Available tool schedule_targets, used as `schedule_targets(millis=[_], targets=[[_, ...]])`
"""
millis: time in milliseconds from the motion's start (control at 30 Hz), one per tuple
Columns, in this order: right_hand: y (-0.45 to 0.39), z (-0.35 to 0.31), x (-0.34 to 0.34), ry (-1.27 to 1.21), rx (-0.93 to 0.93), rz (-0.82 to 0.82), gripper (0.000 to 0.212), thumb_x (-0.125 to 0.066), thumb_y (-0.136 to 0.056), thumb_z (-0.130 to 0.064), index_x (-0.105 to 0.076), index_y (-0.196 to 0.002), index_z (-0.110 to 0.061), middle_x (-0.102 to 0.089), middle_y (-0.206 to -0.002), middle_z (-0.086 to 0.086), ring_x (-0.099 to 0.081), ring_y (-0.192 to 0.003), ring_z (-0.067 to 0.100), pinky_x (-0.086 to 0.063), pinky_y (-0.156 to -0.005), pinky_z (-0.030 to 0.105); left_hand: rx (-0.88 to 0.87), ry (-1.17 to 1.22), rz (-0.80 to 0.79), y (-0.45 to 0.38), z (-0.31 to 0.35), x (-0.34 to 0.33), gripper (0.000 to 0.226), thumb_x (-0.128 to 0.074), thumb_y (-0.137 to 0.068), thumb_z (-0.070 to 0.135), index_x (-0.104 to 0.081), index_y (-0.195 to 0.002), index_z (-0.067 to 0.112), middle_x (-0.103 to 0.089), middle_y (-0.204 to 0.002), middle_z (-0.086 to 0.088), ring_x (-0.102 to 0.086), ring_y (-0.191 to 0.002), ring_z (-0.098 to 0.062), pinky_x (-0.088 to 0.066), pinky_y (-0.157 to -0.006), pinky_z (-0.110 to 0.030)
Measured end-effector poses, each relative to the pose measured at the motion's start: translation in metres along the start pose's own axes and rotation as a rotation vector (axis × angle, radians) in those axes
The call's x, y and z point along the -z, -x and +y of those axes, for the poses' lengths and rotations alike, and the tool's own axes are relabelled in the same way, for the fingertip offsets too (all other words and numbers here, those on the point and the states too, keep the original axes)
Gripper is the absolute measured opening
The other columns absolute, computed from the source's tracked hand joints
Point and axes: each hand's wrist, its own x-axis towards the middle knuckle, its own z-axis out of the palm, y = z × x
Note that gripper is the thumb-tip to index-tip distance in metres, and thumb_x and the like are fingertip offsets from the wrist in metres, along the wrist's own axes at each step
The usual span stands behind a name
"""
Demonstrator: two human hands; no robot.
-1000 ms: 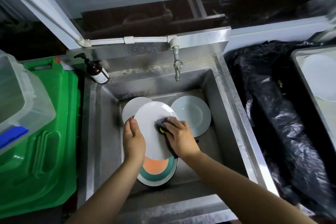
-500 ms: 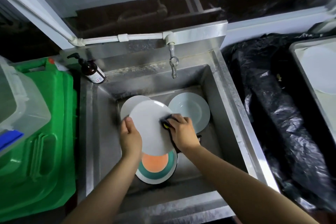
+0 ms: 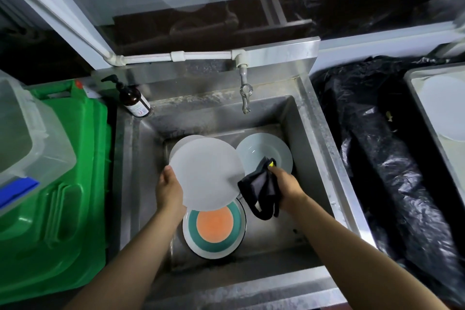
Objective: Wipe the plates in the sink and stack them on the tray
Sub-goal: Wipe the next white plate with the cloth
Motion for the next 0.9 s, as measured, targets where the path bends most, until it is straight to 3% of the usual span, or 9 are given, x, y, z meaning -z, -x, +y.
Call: schedule_targets(millis=[100, 200, 300, 400, 467, 567, 667, 800, 900], targets=[[0.013, -0.006, -0.001, 0.023, -0.131, -0.22, 0.062, -0.077, -0.082, -0.049, -0.067, -0.123, -0.004, -0.069, -0.121, 0.019, -0.065, -0.116, 0.032, -0.049, -0.103, 0.043, 0.029, -0.034, -0.049, 0.002, -0.003, -0.007, 0.034, -0.044, -0.105, 0.05, -0.059, -0.127, 0.03, -0.066, -0.122, -0.001, -0.067, -0.107, -0.027, -0.056, -0.095, -0.045], [0.032, -0.013, -0.007, 0.207, -0.094, -0.39, 0.033, -0.07, -0.091, -0.027, -0.069, -0.116, -0.004, -0.074, -0.107, 0.016, -0.073, -0.093, 0.026, -0.058, -0.079, 0.033, 0.058, -0.055, -0.12, 0.012, -0.003, -0.016, 0.024, -0.046, -0.104, 0.051, -0.06, -0.11, 0.032, -0.067, -0.111, 0.003, -0.068, -0.097, -0.02, -0.056, -0.081, -0.034], [0.033, -0.013, -0.008, 0.263, 0.023, -0.325, 0.031, -0.071, -0.086, -0.006, -0.066, -0.115, 0.003, -0.075, -0.098, 0.018, -0.073, -0.079, 0.026, -0.058, -0.065, 0.03, 0.003, -0.21, -0.174, 0.014, -0.001, -0.02, 0.03, -0.042, -0.107, 0.046, -0.06, -0.12, 0.026, -0.068, -0.116, 0.001, -0.065, -0.101, -0.021, -0.053, -0.083, -0.033], [0.028, -0.007, -0.009, 0.393, 0.214, -0.186, 0.028, -0.072, -0.085, -0.006, -0.067, -0.112, -0.005, -0.075, -0.102, 0.015, -0.073, -0.09, 0.029, -0.06, -0.079, 0.037, -0.211, -0.646, -0.149, -0.001, -0.002, -0.022, 0.042, -0.045, -0.105, 0.037, -0.054, -0.139, 0.013, -0.059, -0.139, -0.012, -0.058, -0.122, -0.034, -0.047, -0.097, -0.038], [0.032, -0.001, -0.015, 0.65, 0.426, -0.096, 0.022, -0.07, -0.085, -0.015, -0.065, -0.106, -0.019, -0.075, -0.097, 0.002, -0.071, -0.092, 0.024, -0.058, -0.085, 0.039, -0.254, -0.702, -0.114, -0.002, 0.0, -0.029, 0.045, -0.052, -0.101, 0.039, -0.057, -0.135, 0.01, -0.06, -0.137, -0.017, -0.057, -0.122, -0.037, -0.048, -0.102, -0.043], [0.044, 0.011, -0.028, 0.954, 0.802, 0.017, 0.032, -0.065, -0.088, -0.016, -0.062, -0.119, -0.024, -0.069, -0.102, -0.007, -0.063, -0.091, 0.015, -0.051, -0.083, 0.029, 0.165, -0.221, -0.322, 0.024, 0.019, -0.051, 0.059, -0.054, -0.09, 0.069, -0.058, -0.12, 0.019, -0.062, -0.121, -0.011, -0.062, -0.11, -0.036, -0.056, -0.094, -0.055], [0.05, 0.031, -0.036, 1.208, 1.222, -0.048, 0.046, -0.072, -0.082, -0.01, -0.061, -0.126, -0.018, -0.066, -0.116, 0.0, -0.059, -0.096, 0.025, -0.052, -0.085, 0.038, 0.558, 0.285, -0.461, 0.031, 0.03, -0.064, 0.081, -0.057, -0.083, 0.078, -0.058, -0.117, 0.005, -0.06, -0.118, -0.017, -0.06, -0.109, -0.042, -0.052, -0.092, -0.06], [0.05, 0.04, -0.03, 1.32, 1.366, -0.162, 0.05, -0.074, -0.086, -0.025, -0.057, -0.134, -0.019, -0.056, -0.133, -0.002, -0.053, -0.103, 0.028, -0.049, -0.091, 0.039, 0.585, 0.495, -0.452, 0.024, 0.024, -0.051, 0.085, -0.049, -0.09, 0.072, -0.047, -0.143, 0.006, -0.057, -0.138, -0.027, -0.059, -0.117, -0.043, -0.053, -0.09, -0.052], [0.052, 0.046, -0.024, 1.365, 1.342, -0.325, 0.061, -0.072, -0.087, -0.043, -0.053, -0.14, -0.02, -0.044, -0.147, 0.003, -0.047, -0.115, 0.032, -0.046, -0.1, 0.043, 0.551, 0.473, -0.489, 0.019, 0.017, -0.039, 0.091, -0.05, -0.087, 0.077, -0.051, -0.146, 0.008, -0.057, -0.142, -0.026, -0.058, -0.127, -0.044, -0.048, -0.105, -0.054]])
